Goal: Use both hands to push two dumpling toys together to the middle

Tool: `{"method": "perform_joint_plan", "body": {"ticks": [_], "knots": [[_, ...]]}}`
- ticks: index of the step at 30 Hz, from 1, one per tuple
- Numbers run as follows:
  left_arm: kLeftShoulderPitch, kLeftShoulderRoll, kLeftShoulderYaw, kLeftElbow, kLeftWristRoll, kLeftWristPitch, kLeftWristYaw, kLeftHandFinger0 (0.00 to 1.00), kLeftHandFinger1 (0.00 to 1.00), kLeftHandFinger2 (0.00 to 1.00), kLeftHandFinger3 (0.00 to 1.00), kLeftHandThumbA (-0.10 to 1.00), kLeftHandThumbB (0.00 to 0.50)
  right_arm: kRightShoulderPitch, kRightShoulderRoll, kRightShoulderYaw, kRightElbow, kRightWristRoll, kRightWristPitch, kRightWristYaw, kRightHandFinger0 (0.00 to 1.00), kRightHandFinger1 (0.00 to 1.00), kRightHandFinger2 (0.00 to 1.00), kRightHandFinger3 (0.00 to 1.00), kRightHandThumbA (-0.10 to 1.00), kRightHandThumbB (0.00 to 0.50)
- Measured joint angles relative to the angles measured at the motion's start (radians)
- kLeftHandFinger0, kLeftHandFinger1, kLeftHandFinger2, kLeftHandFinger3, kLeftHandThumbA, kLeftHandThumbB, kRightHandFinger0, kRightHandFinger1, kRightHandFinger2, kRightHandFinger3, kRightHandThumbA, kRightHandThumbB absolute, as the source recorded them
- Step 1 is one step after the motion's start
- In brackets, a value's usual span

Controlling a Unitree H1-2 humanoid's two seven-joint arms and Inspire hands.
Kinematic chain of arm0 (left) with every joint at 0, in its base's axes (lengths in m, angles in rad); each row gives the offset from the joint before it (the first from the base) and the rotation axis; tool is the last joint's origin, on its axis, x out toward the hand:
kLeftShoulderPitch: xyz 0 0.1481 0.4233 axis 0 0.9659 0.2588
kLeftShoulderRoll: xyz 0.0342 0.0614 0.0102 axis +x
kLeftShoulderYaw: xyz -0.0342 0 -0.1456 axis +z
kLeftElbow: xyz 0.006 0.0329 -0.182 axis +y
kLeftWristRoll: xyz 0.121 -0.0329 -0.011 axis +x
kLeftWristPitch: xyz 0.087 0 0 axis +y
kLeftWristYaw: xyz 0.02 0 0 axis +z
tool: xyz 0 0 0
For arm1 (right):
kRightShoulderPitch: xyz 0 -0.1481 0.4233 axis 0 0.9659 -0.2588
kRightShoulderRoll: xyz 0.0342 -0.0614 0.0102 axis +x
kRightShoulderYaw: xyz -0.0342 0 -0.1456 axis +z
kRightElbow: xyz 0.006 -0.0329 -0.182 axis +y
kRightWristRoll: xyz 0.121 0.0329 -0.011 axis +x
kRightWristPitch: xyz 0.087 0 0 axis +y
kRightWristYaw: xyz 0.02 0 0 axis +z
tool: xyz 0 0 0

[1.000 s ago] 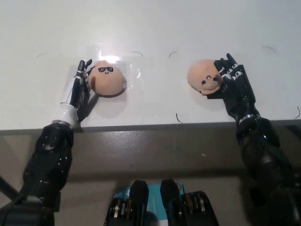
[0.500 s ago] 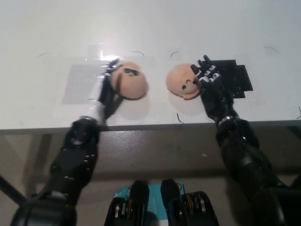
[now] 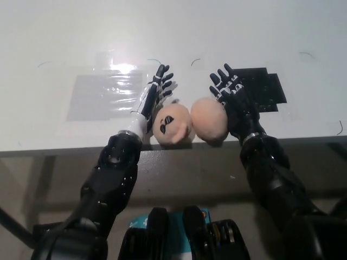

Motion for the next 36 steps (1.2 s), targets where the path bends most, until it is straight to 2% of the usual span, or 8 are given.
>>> {"method": "perform_joint_plan", "body": {"ticks": [9,12,22,25,29,32,34,36], "knots": [[0.000,0.000,-0.007,0.001,0.016,0.005,0.004,1.00,1.00,1.00,1.00,1.00,0.411,-0.004,0.000,0.000,0.005,0.000,0.000,0.000,1.00,1.00,1.00,1.00,1.00,0.230],[0.000,0.006,-0.007,0.001,0.019,0.007,0.004,1.00,1.00,1.00,1.00,1.00,0.403,-0.006,0.000,0.000,0.006,0.000,0.000,0.000,1.00,1.00,1.00,1.00,1.00,0.242],[-0.014,0.043,-0.005,0.004,0.027,0.021,0.006,1.00,1.00,1.00,1.00,1.00,0.450,-0.009,-0.001,0.001,0.005,-0.001,-0.001,-0.004,1.00,1.00,1.00,1.00,1.00,0.227],[-0.026,0.044,-0.003,0.004,0.026,0.027,0.006,1.00,1.00,1.00,1.00,1.00,0.438,-0.012,0.000,0.001,0.005,-0.001,-0.001,-0.011,1.00,1.00,1.00,1.00,1.00,0.218],[-0.047,0.044,0.009,0.004,0.023,0.033,0.006,1.00,1.00,1.00,1.00,1.00,0.453,-0.023,0.005,0.001,0.007,-0.002,-0.002,-0.031,1.00,1.00,1.00,1.00,1.00,0.246],[-0.061,0.044,0.016,0.002,0.022,0.039,0.006,1.00,1.00,1.00,1.00,1.00,0.421,-0.032,0.007,0.006,0.006,-0.006,-0.005,-0.047,1.00,1.00,1.00,1.00,1.00,0.226],[-0.076,0.048,0.019,-0.004,0.022,0.044,0.006,1.00,1.00,1.00,1.00,1.00,0.414,-0.038,0.006,0.017,-0.002,-0.016,-0.017,-0.057,1.00,1.00,1.00,1.00,1.00,0.188],[-0.084,0.059,0.020,-0.017,0.022,0.047,0.005,1.00,1.00,1.00,1.00,1.00,0.383,-0.039,0.005,0.024,-0.023,-0.022,-0.026,-0.064,1.00,1.00,1.00,1.00,1.00,0.205]]}}
